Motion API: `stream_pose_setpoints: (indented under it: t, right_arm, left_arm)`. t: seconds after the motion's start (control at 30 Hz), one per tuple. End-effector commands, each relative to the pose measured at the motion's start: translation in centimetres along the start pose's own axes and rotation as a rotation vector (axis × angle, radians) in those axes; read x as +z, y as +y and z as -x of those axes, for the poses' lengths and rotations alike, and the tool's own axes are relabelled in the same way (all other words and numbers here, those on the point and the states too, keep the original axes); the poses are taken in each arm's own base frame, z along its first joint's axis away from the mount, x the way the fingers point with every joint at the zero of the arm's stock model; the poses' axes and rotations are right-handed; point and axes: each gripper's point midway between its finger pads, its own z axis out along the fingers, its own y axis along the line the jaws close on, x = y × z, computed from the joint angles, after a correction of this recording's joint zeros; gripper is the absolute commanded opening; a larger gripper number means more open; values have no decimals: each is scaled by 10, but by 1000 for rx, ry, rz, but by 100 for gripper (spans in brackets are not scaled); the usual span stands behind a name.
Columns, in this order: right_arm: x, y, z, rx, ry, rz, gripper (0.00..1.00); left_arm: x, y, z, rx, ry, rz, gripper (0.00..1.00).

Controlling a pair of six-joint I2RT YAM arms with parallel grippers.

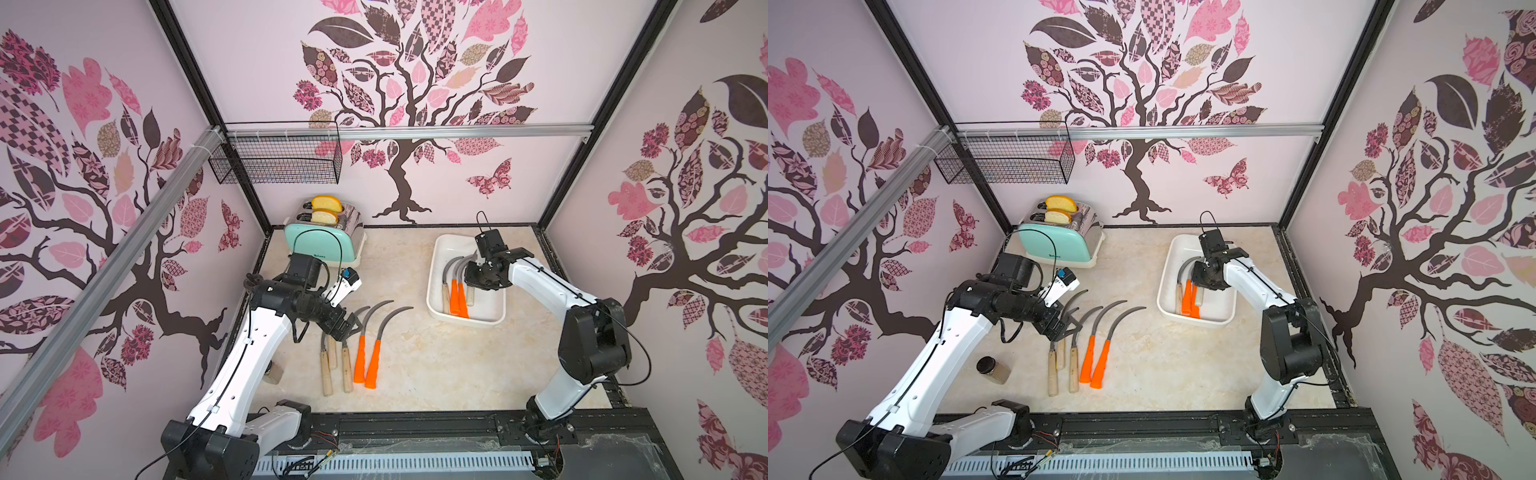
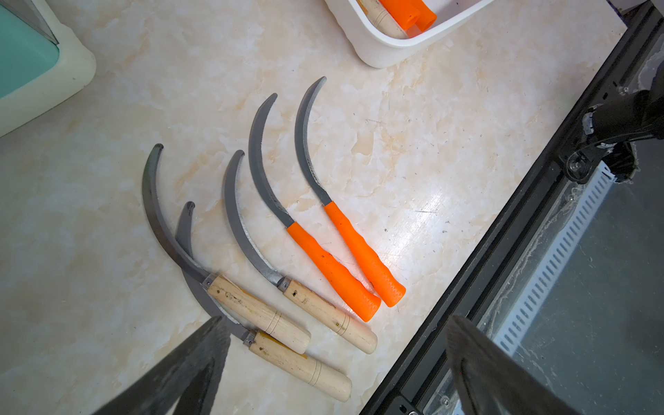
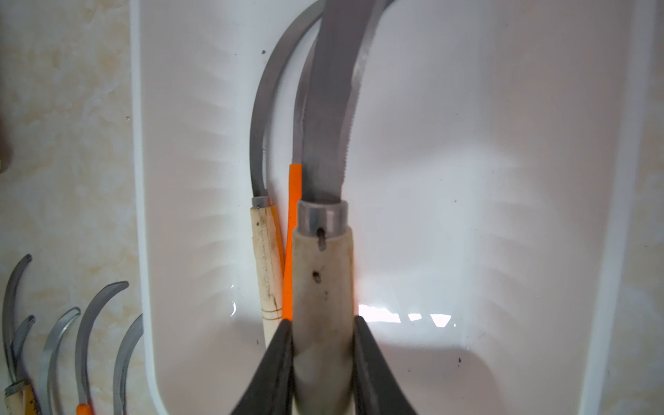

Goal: Put small sickles into storage boxes
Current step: Place the sickle in the storage box.

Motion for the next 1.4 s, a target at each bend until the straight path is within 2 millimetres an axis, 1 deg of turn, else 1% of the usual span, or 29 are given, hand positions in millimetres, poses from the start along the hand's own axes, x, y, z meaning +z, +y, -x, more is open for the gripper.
stream_pose_setpoints:
  t: [0.0,0.13,0.37,0.53,0.77,0.87,1.03,1.23,1.37]
  right_arm:
    - [11,-1,10,-16,-2,-15,6]
    - [22,-7,8,-21,22,-51,6]
    - [38,-11,0,-41,66,-69,7]
    - [54,-14,-12,-48,129,-81,9]
    - [61,-19,-19,-51,146,-94,11]
    - [61,-19,-18,-52,144,-93,14]
    - [63,-20,-19,-55,149,-96,25]
    - [64,-22,-20,-61,153,-105,32]
    - [65,-21,-20,-63,156,-103,34]
  left_arm:
    - [1,0,2,13,-11,2,98]
    - [3,1,0,16,-3,5,98]
    - [9,3,-3,13,4,2,98]
    - [11,4,-4,12,9,3,98]
    - [9,6,3,2,-15,11,98]
    - [8,7,6,4,-25,21,98]
    - [10,10,6,2,-24,28,98]
    - [12,12,4,-7,-21,38,98]
    - [12,14,3,-5,-14,47,98]
